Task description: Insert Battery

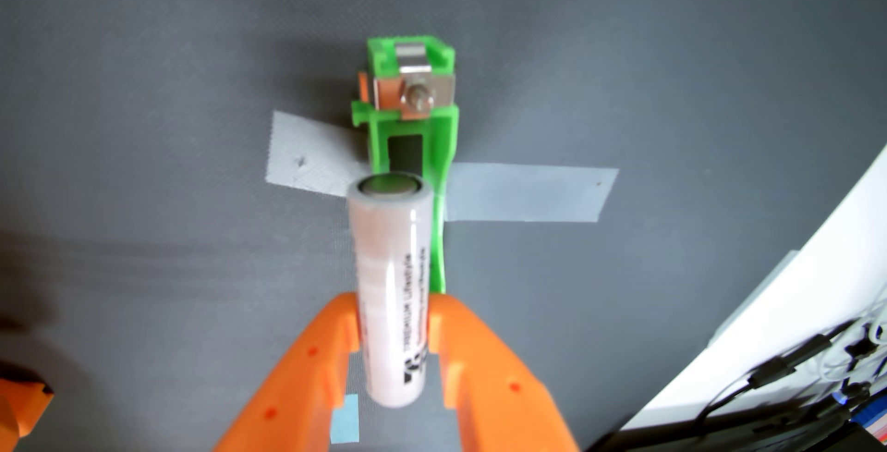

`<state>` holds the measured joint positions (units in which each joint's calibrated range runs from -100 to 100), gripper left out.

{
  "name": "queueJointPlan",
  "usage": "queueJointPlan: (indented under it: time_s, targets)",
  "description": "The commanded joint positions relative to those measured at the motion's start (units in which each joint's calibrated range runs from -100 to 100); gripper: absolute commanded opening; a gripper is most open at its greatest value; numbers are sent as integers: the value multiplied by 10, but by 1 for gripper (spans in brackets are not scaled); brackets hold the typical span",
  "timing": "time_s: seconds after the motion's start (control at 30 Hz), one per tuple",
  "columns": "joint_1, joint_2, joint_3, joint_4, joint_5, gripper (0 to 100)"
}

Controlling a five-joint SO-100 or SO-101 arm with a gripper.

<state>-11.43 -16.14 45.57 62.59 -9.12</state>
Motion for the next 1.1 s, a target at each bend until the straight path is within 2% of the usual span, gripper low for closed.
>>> queueJointPlan:
  time_s: [0.0,1.07]
  targets:
    - [1,-2,-18,-21,2,1]
    - [2,40,-23,-33,-1,1]
